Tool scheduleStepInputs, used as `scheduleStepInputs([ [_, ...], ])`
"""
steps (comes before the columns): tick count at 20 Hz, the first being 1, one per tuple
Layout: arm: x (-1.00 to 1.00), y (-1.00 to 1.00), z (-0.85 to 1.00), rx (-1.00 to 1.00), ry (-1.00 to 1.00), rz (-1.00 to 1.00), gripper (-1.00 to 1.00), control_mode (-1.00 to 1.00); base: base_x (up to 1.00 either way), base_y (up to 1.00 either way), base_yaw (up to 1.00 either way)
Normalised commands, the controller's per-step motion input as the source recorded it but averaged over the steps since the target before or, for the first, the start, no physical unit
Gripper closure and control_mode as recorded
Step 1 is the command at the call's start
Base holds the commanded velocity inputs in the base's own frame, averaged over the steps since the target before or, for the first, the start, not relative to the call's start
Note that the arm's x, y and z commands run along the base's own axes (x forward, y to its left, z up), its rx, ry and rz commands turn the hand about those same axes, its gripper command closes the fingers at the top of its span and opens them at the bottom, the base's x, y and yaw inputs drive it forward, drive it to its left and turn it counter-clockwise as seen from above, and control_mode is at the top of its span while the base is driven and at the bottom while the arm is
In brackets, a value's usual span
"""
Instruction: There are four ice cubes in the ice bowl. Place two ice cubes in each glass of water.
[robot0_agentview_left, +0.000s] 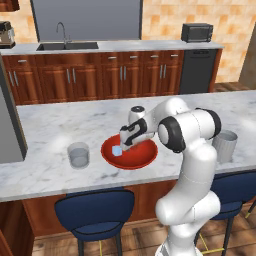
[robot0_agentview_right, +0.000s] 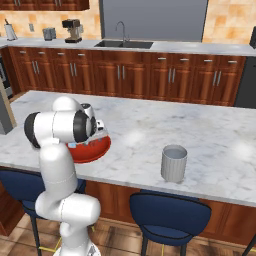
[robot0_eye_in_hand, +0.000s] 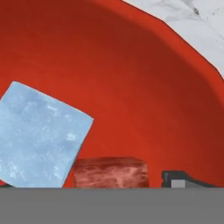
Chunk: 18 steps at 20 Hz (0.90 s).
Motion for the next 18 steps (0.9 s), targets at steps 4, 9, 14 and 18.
scheduleStepInputs([
  [4,0.01,0.05,-0.59,-0.08,0.0,0.0,1.0,-1.0,0.0,0.0,0.0],
  [9,0.0,0.0,-0.59,-0.03,0.0,0.0,1.0,-1.0,0.0,0.0,0.0],
  [14,0.0,-0.07,-0.58,-0.01,0.0,0.0,1.0,-1.0,0.0,0.0,0.0],
  [18,-0.18,-0.19,-0.29,0.01,0.0,0.0,1.0,-1.0,0.0,0.0,0.0],
])
